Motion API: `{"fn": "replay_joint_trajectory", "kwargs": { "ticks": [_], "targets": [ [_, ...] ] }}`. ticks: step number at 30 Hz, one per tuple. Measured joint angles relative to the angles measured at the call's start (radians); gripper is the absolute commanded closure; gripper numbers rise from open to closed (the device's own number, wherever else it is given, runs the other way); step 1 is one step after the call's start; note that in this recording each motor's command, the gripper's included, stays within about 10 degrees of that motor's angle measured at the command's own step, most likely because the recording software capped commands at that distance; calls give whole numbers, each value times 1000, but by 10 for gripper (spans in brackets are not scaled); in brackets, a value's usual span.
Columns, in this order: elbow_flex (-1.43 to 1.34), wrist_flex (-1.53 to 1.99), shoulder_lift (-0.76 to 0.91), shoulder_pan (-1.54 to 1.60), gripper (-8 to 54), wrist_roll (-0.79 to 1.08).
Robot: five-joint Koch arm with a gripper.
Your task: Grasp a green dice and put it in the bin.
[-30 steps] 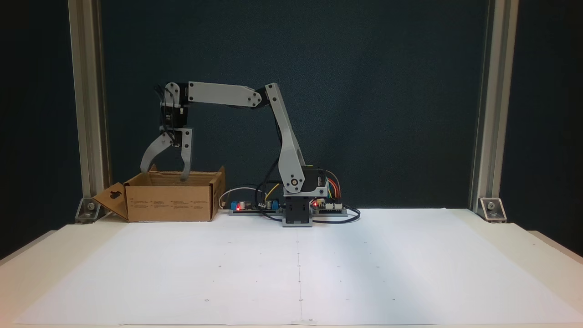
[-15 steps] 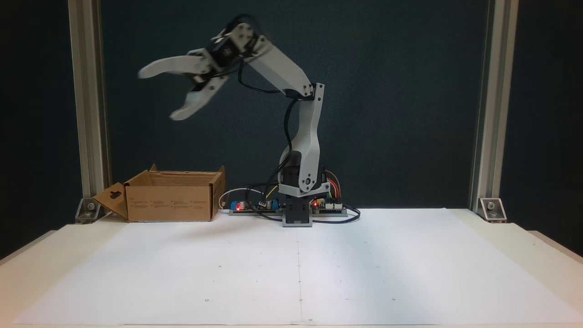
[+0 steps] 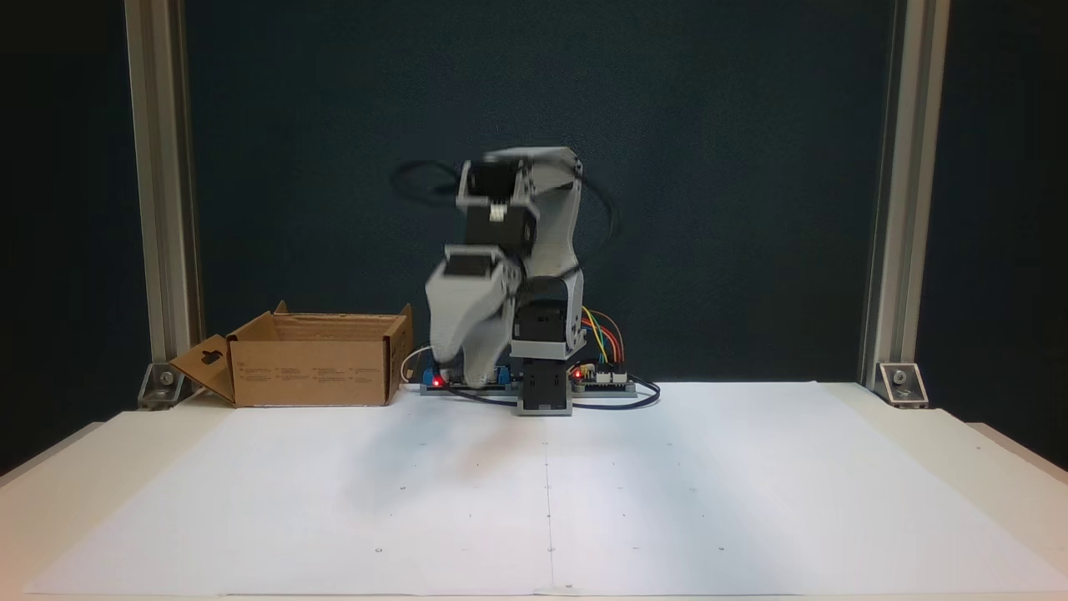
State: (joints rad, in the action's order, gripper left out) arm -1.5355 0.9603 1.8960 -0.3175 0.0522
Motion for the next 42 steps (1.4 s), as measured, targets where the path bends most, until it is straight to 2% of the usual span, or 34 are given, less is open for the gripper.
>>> {"fn": "replay_joint_trajectory", "kwargs": {
  "ticks": [9, 13, 16, 42],
  "targets": [
    [-242, -318, 147, 175, 11, 0],
    [-495, -505, 273, 175, 12, 0],
    [-528, -565, 311, 172, 14, 0],
    [-698, -1299, 353, 144, 14, 0]
  ]
}}
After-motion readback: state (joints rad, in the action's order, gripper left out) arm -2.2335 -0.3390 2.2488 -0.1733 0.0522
